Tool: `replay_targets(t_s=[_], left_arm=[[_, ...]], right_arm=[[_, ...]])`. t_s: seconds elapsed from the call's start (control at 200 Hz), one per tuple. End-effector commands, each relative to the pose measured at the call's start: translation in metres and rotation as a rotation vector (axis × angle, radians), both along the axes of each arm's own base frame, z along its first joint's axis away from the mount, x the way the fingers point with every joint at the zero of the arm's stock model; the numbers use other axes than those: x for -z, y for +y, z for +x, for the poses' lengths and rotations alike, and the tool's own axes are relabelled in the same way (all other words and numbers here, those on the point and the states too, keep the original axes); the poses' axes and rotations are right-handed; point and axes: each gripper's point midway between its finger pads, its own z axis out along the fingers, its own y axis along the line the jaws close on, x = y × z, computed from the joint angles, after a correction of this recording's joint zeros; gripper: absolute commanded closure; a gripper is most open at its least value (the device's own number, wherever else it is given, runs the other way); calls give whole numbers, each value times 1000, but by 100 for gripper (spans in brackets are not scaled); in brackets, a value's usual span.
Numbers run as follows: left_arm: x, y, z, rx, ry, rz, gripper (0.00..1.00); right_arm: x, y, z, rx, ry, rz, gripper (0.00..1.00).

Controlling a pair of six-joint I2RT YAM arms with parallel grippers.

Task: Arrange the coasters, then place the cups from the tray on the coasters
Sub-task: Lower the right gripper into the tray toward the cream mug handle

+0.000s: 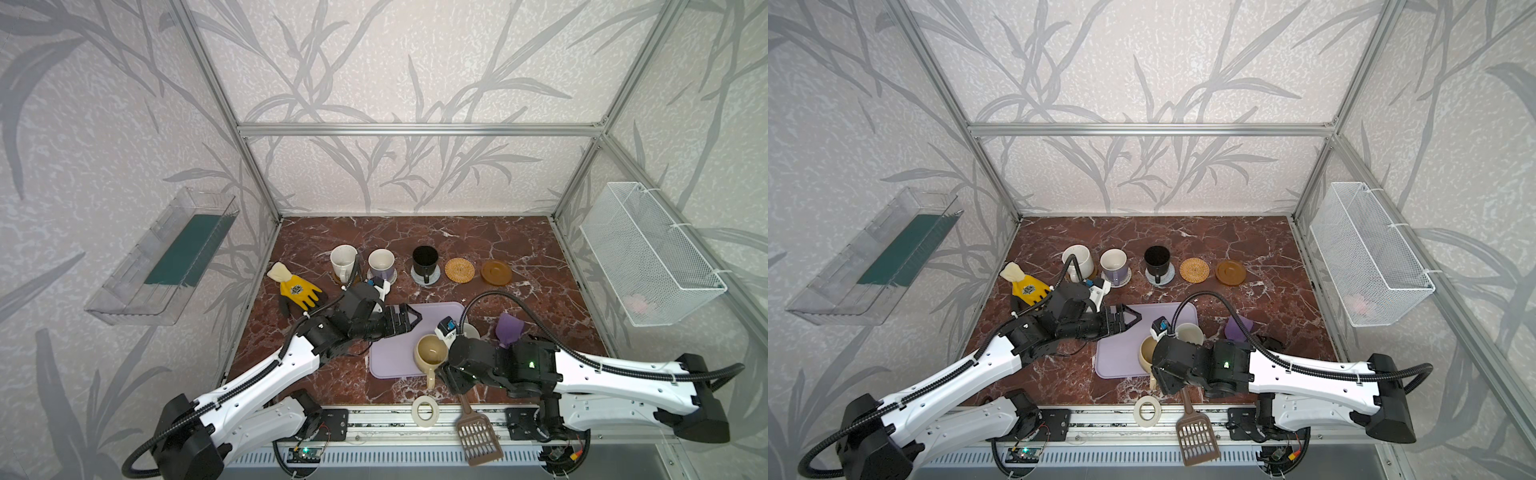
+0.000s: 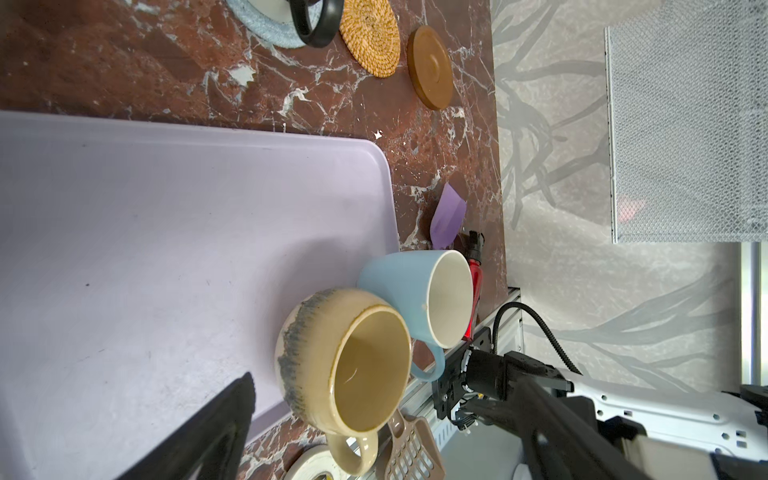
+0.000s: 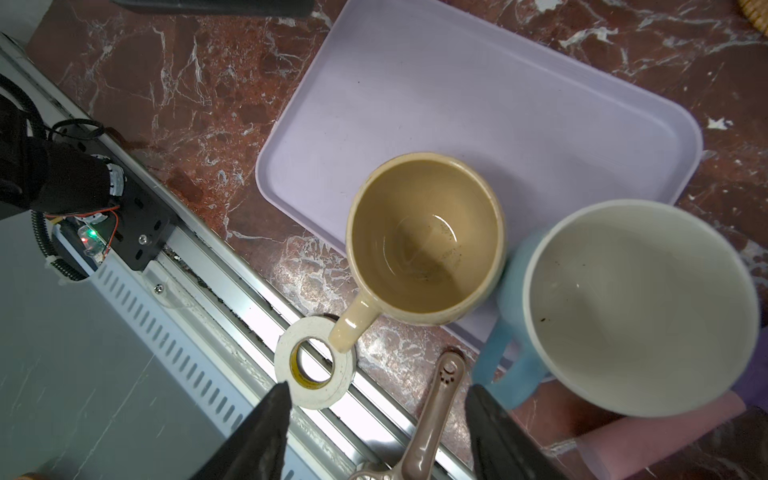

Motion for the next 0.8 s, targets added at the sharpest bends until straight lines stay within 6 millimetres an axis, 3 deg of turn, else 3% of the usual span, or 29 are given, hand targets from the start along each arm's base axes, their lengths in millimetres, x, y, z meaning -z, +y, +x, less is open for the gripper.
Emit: replay_targets(t_s=[0.0, 0.31, 0.54, 0.795], left_arm=[[3, 2, 4, -56, 5, -44, 2], [30, 26, -2, -116, 17, 48, 3], [38, 23, -1, -127, 27, 23, 3], [41, 26, -1, -129, 21, 39, 3]], right_arm=[[10, 10, 2, 29, -2, 8, 35], [43, 31, 1, 18, 38, -42, 39], [63, 35, -1, 31, 67, -83, 45], [72, 35, 11, 67, 26, -133, 51]])
